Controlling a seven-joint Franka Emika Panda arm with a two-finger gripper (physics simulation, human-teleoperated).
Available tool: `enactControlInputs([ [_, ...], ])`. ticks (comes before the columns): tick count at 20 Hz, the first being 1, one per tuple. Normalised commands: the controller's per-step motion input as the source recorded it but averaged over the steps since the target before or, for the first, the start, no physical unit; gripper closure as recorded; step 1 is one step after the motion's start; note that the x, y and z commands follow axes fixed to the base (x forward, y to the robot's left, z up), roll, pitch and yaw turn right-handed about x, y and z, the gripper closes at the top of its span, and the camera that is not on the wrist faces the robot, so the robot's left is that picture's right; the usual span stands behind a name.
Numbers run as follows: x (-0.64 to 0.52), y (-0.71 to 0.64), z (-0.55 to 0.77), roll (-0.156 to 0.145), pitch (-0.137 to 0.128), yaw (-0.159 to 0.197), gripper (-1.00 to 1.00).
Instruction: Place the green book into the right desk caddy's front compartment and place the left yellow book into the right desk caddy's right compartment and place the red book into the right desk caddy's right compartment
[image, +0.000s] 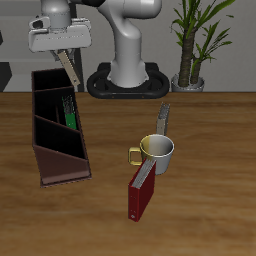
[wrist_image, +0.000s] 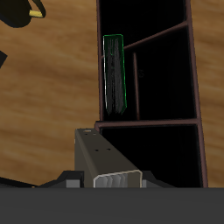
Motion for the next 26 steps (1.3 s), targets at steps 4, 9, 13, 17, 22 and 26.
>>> enactControlInputs([
  [4,-0.05,-0.44,0.03,-0.009,0.029,0.010,1.00],
  [9,-0.04,-0.25,0.13,-0.027,-0.015,-0.027,1.00],
  [13,-0.53,0.10,0.35,0.061,-0.092,0.032,1.00],
  [17,-0.14,-0.03,0.27,-0.036,-0.037,0.029,1.00],
  [22,-0.06,-0.19,0.36,-0.047,-0.035,0.001,1.00],
  [26,0.10,-0.23,0.26,-0.076,-0.023,0.008,1.00],
])
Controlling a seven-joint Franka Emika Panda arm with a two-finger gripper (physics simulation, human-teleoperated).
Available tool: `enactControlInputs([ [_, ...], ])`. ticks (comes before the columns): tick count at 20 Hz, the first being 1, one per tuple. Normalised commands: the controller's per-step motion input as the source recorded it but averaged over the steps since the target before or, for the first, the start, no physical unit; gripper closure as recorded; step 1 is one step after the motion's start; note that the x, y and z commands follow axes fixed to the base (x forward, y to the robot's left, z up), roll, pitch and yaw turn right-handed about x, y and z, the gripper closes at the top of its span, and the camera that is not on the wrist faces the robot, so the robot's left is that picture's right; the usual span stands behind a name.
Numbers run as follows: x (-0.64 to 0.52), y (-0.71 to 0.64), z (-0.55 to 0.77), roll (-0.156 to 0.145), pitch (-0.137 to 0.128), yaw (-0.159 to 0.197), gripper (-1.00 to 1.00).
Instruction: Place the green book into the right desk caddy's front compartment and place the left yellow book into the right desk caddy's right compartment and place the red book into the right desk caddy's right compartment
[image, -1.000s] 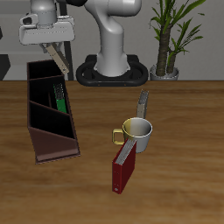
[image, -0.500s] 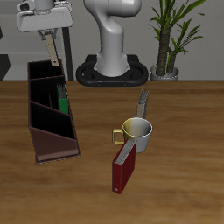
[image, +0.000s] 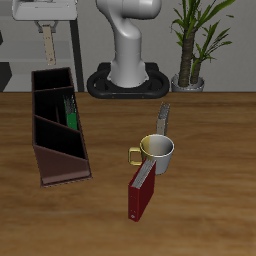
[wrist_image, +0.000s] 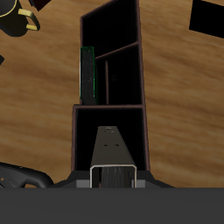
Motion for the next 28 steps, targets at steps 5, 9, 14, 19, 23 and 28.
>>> enactControlInputs([
  [5,0.27,-0.32,0.13,-0.095,0.012,-0.018,1.00],
  [9,0.45,-0.25,0.09,-0.059,0.035,-0.026,1.00],
  [14,0.20,-0.02,-0.05,0.029,0.054,-0.022,1.00],
  [19,0.06,0.28,-0.23,0.065,0.064,-0.002,1.00],
  [23,-0.03,0.25,-0.25,0.046,0.053,0.005,1.00],
  [28,-0.03,0.12,-0.11,0.025,0.011,0.016,1.00],
])
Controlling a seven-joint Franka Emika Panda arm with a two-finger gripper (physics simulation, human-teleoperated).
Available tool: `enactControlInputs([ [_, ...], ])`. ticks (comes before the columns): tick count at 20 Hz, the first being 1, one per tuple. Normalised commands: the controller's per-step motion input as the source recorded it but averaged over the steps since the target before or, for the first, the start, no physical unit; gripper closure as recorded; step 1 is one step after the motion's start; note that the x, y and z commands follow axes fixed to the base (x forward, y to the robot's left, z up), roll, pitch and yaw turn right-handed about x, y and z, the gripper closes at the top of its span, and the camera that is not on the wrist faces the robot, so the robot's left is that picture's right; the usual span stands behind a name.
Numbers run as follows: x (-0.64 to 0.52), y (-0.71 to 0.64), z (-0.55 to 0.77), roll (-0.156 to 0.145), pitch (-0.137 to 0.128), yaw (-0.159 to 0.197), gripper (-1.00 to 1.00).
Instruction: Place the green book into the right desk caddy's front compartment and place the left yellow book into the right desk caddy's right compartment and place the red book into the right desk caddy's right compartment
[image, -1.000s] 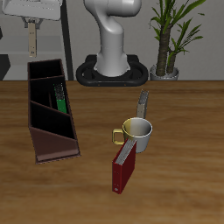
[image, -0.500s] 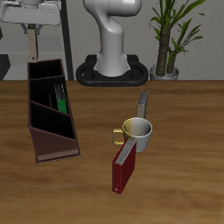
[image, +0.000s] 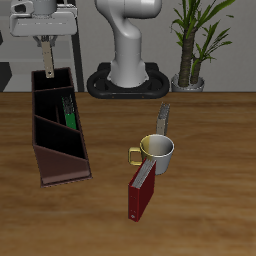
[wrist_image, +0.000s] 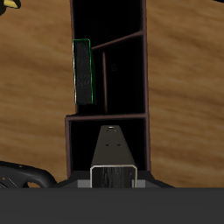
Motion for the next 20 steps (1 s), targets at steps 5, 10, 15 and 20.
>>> enactControlInputs([
  [5,0.09,-0.12,-0.11,-0.019,0.025,-0.058,1.00],
  [10,0.09,-0.12,-0.21,-0.014,0.034,-0.041,1.00],
  [15,0.13,0.01,-0.31,0.017,0.060,-0.043,1.00],
  [20,0.12,-0.02,-0.26,-0.003,0.054,-0.015,1.00],
])
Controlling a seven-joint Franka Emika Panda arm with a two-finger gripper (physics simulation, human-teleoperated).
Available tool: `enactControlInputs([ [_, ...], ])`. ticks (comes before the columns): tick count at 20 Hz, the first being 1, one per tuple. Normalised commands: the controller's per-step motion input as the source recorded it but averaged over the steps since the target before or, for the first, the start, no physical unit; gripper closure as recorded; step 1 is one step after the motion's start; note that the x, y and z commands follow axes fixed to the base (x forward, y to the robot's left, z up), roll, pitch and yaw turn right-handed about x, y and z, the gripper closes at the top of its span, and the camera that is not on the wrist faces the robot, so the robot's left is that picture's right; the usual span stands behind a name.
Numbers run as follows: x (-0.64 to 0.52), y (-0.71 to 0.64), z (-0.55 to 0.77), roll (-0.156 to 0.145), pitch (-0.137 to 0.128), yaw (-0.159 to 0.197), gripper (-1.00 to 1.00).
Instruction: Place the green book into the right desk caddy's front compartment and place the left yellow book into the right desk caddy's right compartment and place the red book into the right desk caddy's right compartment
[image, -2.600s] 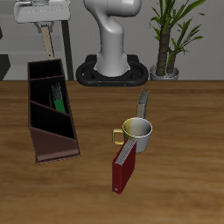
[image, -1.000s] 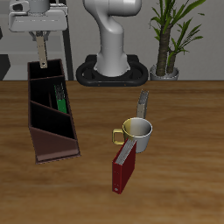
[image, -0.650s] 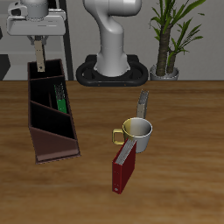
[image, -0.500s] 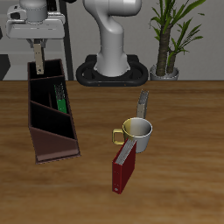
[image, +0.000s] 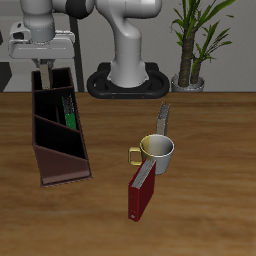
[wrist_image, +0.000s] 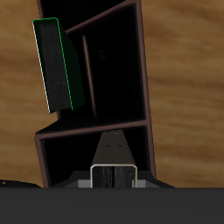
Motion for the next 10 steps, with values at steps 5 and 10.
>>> enactControlInputs([
  [5,0.13,-0.15,-0.17,-0.059,0.037,-0.036,-1.00],
  [10,0.06,-0.06,-0.04,-0.039,0.003,-0.015,-1.00],
])
